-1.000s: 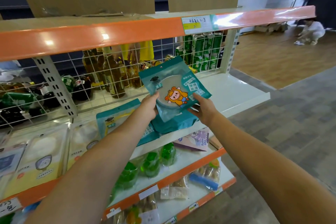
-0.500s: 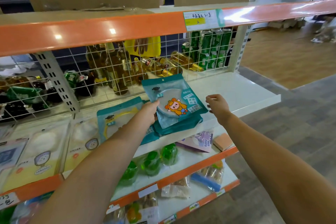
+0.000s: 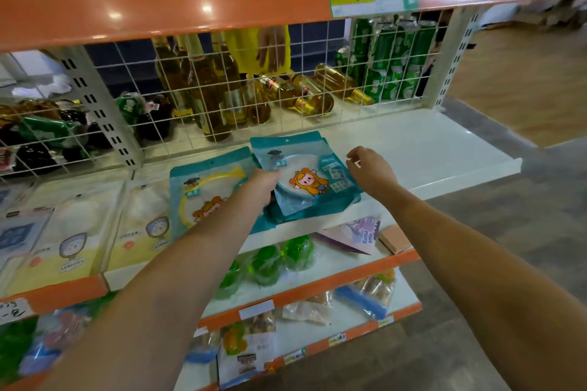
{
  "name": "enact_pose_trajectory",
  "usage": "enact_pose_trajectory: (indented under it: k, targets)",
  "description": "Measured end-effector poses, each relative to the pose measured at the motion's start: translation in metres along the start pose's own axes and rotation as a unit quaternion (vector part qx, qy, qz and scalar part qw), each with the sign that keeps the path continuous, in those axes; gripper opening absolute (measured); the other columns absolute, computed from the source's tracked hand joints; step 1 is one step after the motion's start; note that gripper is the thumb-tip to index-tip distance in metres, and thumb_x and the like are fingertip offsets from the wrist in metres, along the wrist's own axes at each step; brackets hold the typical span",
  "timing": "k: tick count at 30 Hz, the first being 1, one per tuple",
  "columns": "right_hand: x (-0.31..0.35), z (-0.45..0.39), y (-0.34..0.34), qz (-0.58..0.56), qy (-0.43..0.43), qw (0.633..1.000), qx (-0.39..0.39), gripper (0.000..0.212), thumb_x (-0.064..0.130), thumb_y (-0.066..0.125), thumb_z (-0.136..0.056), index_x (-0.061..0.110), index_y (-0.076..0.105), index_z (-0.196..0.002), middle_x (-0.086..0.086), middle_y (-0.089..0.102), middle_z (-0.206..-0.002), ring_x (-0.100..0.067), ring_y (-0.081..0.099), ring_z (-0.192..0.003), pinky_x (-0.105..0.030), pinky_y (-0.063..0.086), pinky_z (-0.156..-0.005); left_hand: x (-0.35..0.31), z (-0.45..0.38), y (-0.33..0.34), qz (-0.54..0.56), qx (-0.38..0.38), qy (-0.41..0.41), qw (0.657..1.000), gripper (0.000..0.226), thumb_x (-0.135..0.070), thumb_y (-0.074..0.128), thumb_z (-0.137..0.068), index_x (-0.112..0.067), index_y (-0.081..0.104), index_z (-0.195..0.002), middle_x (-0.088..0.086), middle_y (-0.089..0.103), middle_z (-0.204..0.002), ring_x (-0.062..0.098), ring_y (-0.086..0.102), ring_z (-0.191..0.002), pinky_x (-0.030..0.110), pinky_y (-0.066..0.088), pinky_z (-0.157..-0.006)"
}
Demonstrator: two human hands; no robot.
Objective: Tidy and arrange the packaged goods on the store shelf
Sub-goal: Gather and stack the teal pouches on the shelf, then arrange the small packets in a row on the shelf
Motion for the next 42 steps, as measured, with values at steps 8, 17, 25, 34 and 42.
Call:
enact_pose_trajectory:
  k: [8, 17, 25, 34, 42]
  targets:
    - [0.007, -0.003, 0.012, 0.035, -0.03, 0.999, 0.017, 0.031, 0.026, 0.043, -0.099, 0.016, 0.053, -0.127, -0.005, 0.057, -0.127, -0.022, 0.054, -0.114, -0.029, 0.048, -0.081, -0.016, 0.004, -0.008, -0.207, -0.056, 0.054, 0.975, 0.032, -0.021, 0.052, -0.097, -0.002, 0.052, -0.122, 0.014, 0.06, -0.114, 0.027, 0.059, -0.096, 0.032, 0.05, -0.078]
    - [0.008, -0.002, 0.011, 0.036, -0.04, 0.998, 0.029, 0.034, 0.029, 0.043, -0.099, 0.016, 0.051, -0.13, -0.005, 0.055, -0.131, -0.022, 0.054, -0.116, -0.034, 0.051, -0.09, -0.031, 0.008, -0.008, -0.437, -0.081, 0.108, 0.889, 0.033, -0.019, 0.044, -0.101, 0.003, 0.053, -0.123, 0.019, 0.057, -0.124, 0.031, 0.056, -0.113, 0.034, 0.046, -0.087]
    - [0.009, 0.001, 0.016, 0.098, -0.052, 0.992, 0.059, 0.035, 0.028, 0.041, -0.099, 0.015, 0.05, -0.131, -0.006, 0.055, -0.132, -0.023, 0.052, -0.118, -0.037, 0.05, -0.093, -0.037, 0.019, 0.001, -0.553, -0.081, 0.14, 0.818, 0.028, -0.008, 0.045, -0.098, 0.003, 0.054, -0.122, 0.016, 0.057, -0.124, 0.028, 0.056, -0.114, 0.031, 0.046, -0.091]
    - [0.014, -0.004, 0.016, 0.141, -0.061, 0.985, 0.077, 0.037, 0.031, 0.041, -0.1, 0.017, 0.048, -0.133, -0.006, 0.055, -0.132, -0.022, 0.051, -0.118, -0.035, 0.05, -0.093, -0.048, 0.03, 0.0, -0.672, -0.133, 0.185, 0.705, 0.042, -0.01, 0.054, -0.093, -0.009, 0.047, -0.135, 0.012, 0.04, -0.141, 0.025, 0.054, -0.116, 0.03, 0.047, -0.087]
    - [0.051, -0.018, 0.013, 0.163, -0.098, 0.979, 0.072, 0.036, 0.028, 0.045, -0.098, 0.015, 0.047, -0.132, -0.01, 0.053, -0.128, -0.026, 0.049, -0.115, -0.037, 0.043, -0.093, -0.062, 0.04, -0.011, -0.716, -0.075, 0.264, 0.642, 0.038, -0.033, 0.04, -0.098, -0.02, 0.05, -0.132, 0.009, 0.049, -0.129, 0.027, 0.044, -0.121, 0.044, 0.035, -0.097]
Point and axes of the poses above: each hand's wrist, its own z-axis away from the middle knuckle, its own y-axis out of the palm, x = y × z, the point moved 8 cm from there along -z, towards the middle knuckle
